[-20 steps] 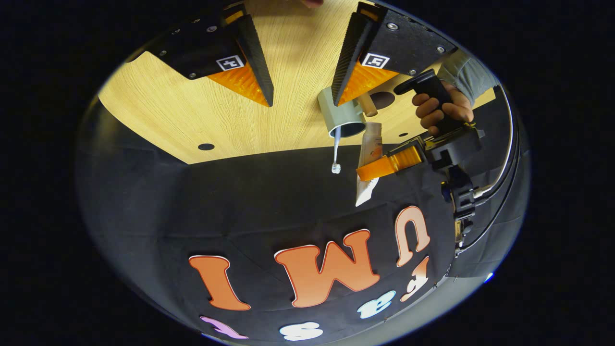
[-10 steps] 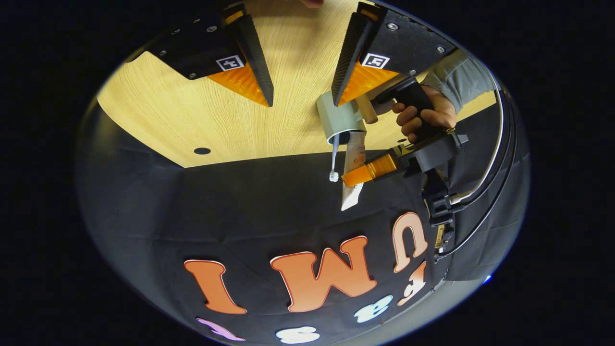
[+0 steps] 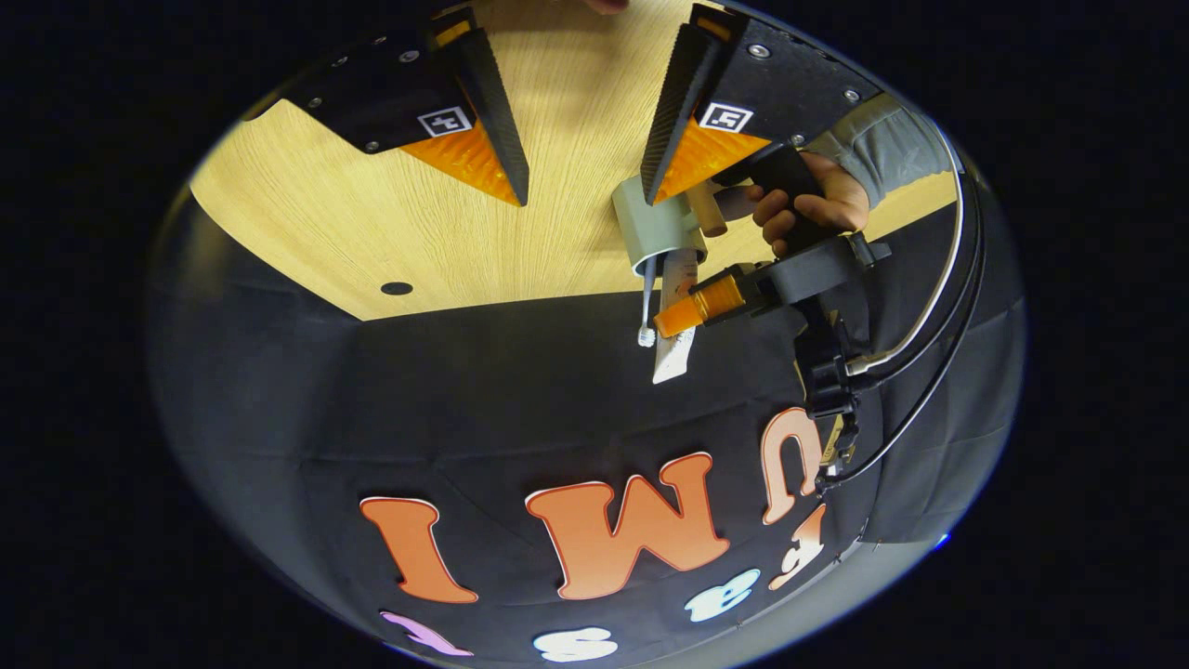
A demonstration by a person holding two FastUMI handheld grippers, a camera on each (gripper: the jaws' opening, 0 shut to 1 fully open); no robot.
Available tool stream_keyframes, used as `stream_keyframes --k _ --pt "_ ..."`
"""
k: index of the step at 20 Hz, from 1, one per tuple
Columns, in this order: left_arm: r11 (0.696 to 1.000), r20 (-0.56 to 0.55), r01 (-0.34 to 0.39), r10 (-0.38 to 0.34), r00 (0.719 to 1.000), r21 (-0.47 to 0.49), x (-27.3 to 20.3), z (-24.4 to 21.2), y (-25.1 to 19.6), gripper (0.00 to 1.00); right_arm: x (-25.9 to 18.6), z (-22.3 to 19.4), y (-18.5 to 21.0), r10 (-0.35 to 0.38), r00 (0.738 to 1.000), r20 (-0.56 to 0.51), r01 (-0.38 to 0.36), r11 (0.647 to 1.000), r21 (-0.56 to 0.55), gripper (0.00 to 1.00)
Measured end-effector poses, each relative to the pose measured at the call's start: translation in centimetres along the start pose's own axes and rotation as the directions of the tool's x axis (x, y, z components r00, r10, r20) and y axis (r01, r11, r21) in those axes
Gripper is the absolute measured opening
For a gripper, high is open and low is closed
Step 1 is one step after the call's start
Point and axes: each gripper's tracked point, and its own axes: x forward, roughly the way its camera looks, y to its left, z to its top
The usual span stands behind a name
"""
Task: Put the toothbrush and toothpaste on the desktop into the cup, then pick up the cup and place it on the coaster on the desktop.
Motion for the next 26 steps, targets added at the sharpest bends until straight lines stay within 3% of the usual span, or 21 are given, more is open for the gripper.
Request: stream_keyframes --k 5,14,20,21,22,26 --pt "0.999 -0.042 0.006 -0.004 0.999 0.032 -1.8 -0.6 0.0 0.2 -0.5 0.4 1.0 0.004 1.0 0.009 -0.004 1.0 -0.011 0.74" --pt "0.999 -0.162 0.007 -0.001 0.987 0.038 -4.9 -3.1 1.2 0.45 -1.0 0.9 3.8 0.025 1.0 0.006 -0.025 0.999 -0.046 0.74" --pt "0.992 -0.123 -0.008 0.023 0.992 0.124 -6.2 -0.3 2.0 0.55 -0.9 1.6 5.5 0.036 0.999 0.006 -0.035 0.996 -0.081 0.76" --pt "0.993 -0.113 -0.004 0.018 0.993 0.121 -6.7 0.4 2.1 0.58 -0.9 1.7 5.7 0.032 0.999 0.006 -0.031 0.996 -0.085 0.76" --pt "0.993 -0.103 -0.003 0.016 0.995 0.12 -7.2 0.8 2.1 0.68 -0.9 1.8 5.6 0.028 1.0 0.005 -0.028 0.996 -0.088 0.76" --pt "0.983 -0.099 -0.039 0.058 0.993 0.182 -9.3 2.2 3.9 0.81 -0.5 2.3 6.8 0.041 0.999 -0.001 -0.041 0.997 -0.069 0.76"
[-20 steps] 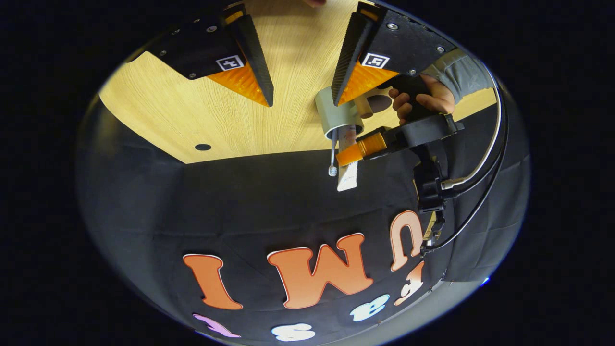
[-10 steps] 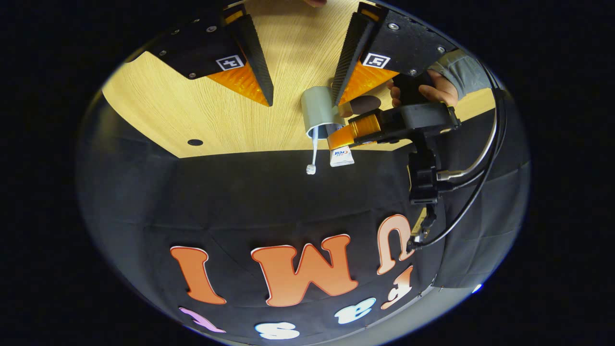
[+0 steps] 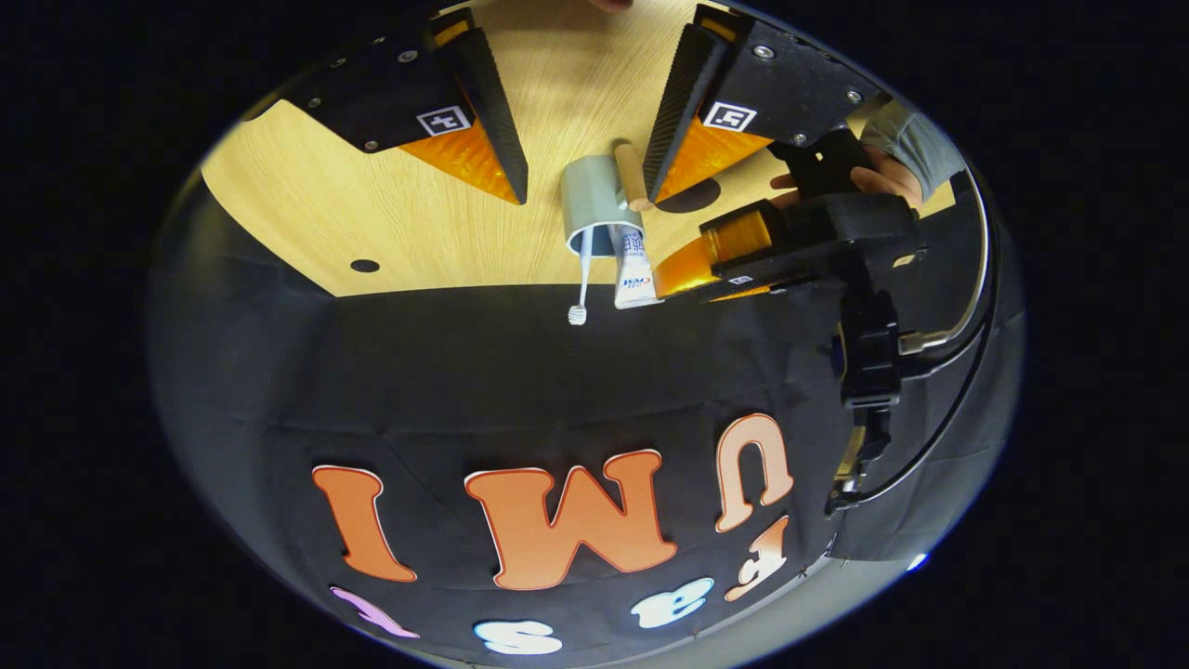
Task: Put the toothbrush and toothpaste on the desktop into the cup, then pick up the cup and place it on the coaster on the desktop.
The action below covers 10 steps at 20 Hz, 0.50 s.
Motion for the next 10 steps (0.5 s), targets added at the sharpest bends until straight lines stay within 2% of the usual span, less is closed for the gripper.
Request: stream_keyframes --k 1,4,7,8,10 --pt "1.0 0.007 -0.01 0.01 1.0 0.003 -0.6 0.3 0.5 0.81 0.2 0.0 0.1 -0.003 1.0 -0.005 0.003 1.0 -0.006 0.76" --pt "0.999 0.017 -0.035 0.034 0.999 0.014 -2.4 0.9 1.8 0.9 0.8 0.5 0.4 -0.021 1.0 -0.02 0.021 0.999 -0.041 0.76" --pt "0.997 0.022 -0.072 0.071 0.997 0.043 -4.3 1.7 3.3 0.92 1.4 0.9 0.8 -0.036 0.998 -0.042 0.033 0.997 -0.065 0.76" --pt "0.996 0.027 -0.08 0.079 0.996 0.045 -4.8 1.7 3.9 0.97 1.6 1.2 1.1 -0.034 0.998 -0.046 0.031 0.997 -0.07 0.76" --pt "0.995 0.028 -0.093 0.092 0.995 0.044 -6.1 2.0 4.6 0.97 1.9 1.9 1.6 -0.034 0.999 -0.041 0.03 0.995 -0.09 0.76"
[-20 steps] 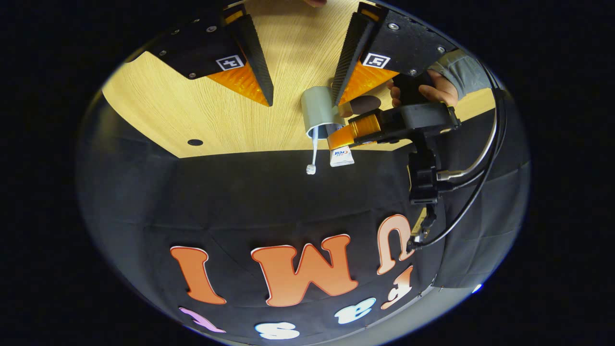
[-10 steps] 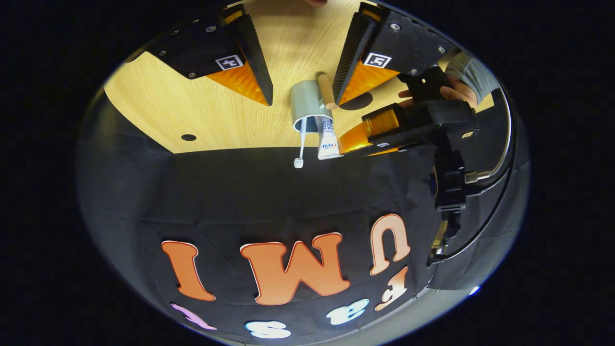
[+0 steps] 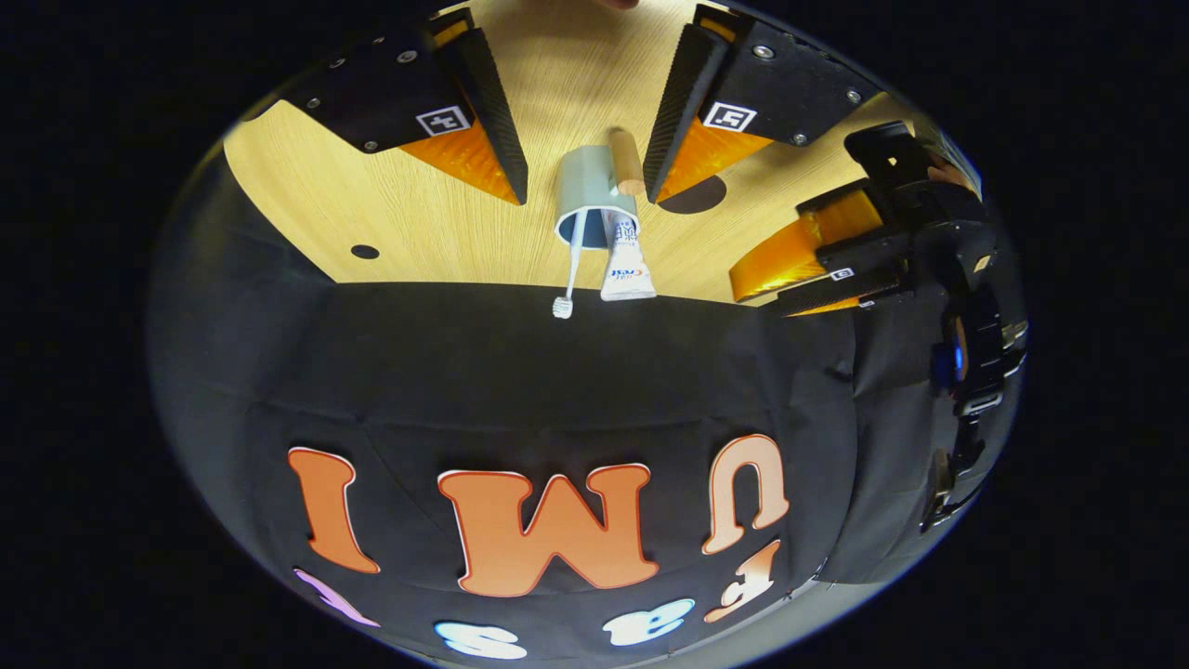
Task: Put the toothbrush and toothpaste on the desktop into the cup, then pick up the cup and place it on the coaster on the desktop.
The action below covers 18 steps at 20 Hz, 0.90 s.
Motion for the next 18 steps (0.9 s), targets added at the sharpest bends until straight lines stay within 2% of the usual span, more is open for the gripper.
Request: stream_keyframes --k 3,7,11,14,16,18 --pt "1.0 0.024 -0.008 0.007 1.0 0.02 -1.4 0.3 1.3 0.97 0.6 0.5 0.6 -0.005 1.0 -0.029 0.004 1.0 -0.027 0.76" --pt "0.997 0.083 -0.072 0.071 0.994 0.012 -3.3 0.9 4.2 0.99 1.4 0.4 1.7 -0.014 0.998 -0.066 0.011 0.999 -0.053 0.76" --pt "0.996 0.092 -0.086 0.085 0.992 0.013 -4.6 0.9 6.0 0.97 2.7 0.1 2.5 -0.022 0.993 -0.113 0.015 0.998 -0.066 0.76" --pt "0.996 0.081 -0.091 0.088 0.993 0.025 -4.8 0.2 7.0 0.99 3.7 -0.2 2.7 -0.035 0.985 -0.166 0.023 0.997 -0.075 0.76" --pt "0.996 0.076 -0.089 0.087 0.993 0.018 -4.7 -0.2 7.5 0.97 4.1 -0.1 2.5 -0.053 0.979 -0.196 0.035 0.995 -0.092 0.76" --pt "0.997 0.069 -0.071 0.071 0.995 -0.005 -4.6 -0.6 7.4 0.99 4.5 0.0 2.2 -0.084 0.972 -0.221 0.057 0.99 -0.128 0.76"
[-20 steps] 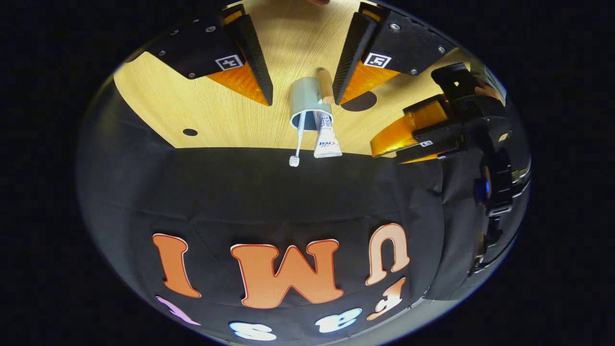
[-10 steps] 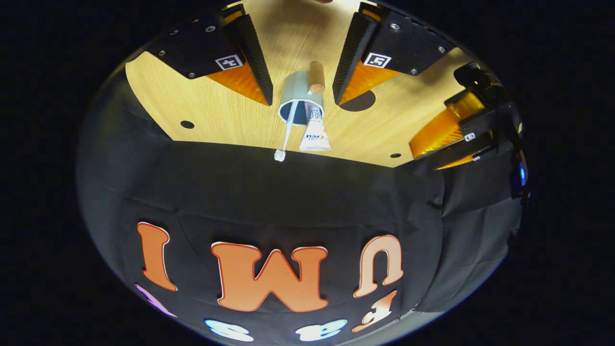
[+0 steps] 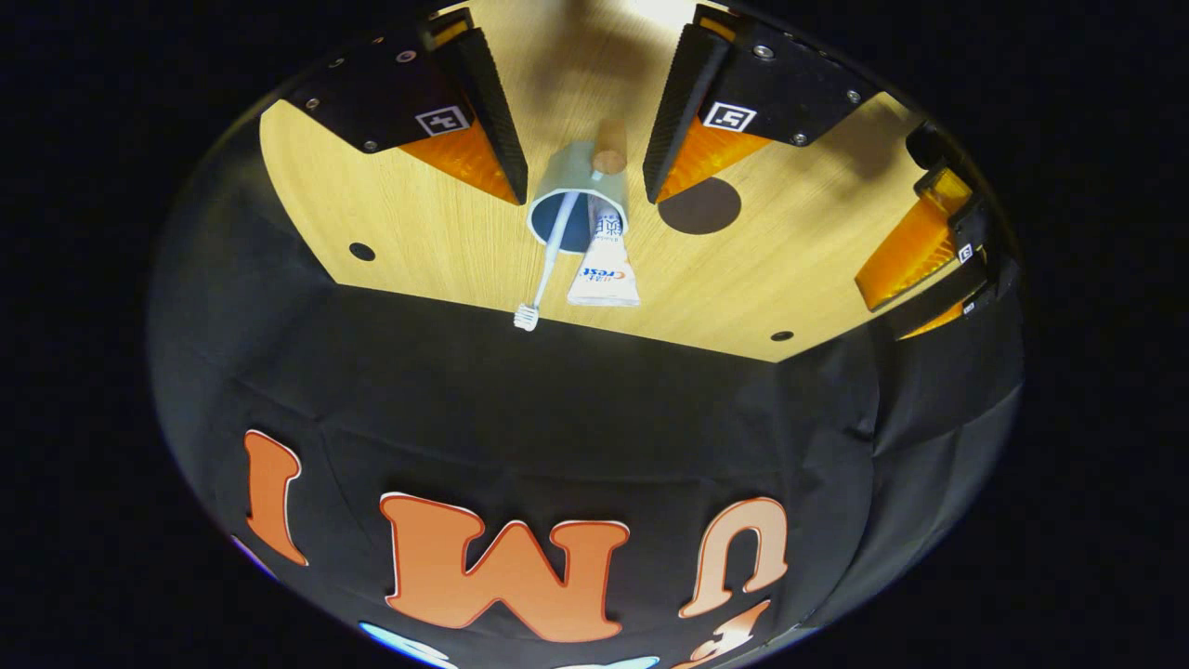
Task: Put the toothbrush and toothpaste on the desktop into the cup, then pick up the cup and place it on the coaster on the desktop.
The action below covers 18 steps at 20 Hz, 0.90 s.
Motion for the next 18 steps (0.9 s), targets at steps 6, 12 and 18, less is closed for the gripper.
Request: stream_keyframes --k 6,12,18 --pt "1.0 -0.004 0.005 -0.005 1.0 -0.02 -0.2 -0.4 1.1 0.97 1.9 -1.4 0.7 -0.012 0.993 -0.119 0.012 1.0 -0.004 0.77" --pt "0.999 0.01 0.004 -0.003 1.0 -0.044 -0.8 -0.5 2.1 0.95 3.2 -3.7 0.8 -0.001 0.969 -0.249 0.011 0.999 0.038 0.78" --pt "0.998 -0.009 0.004 -0.005 1.0 -0.065 -1.5 -1.5 2.2 0.97 5.3 -5.3 -0.3 -0.048 0.943 -0.328 0.061 0.998 0.029 0.78"
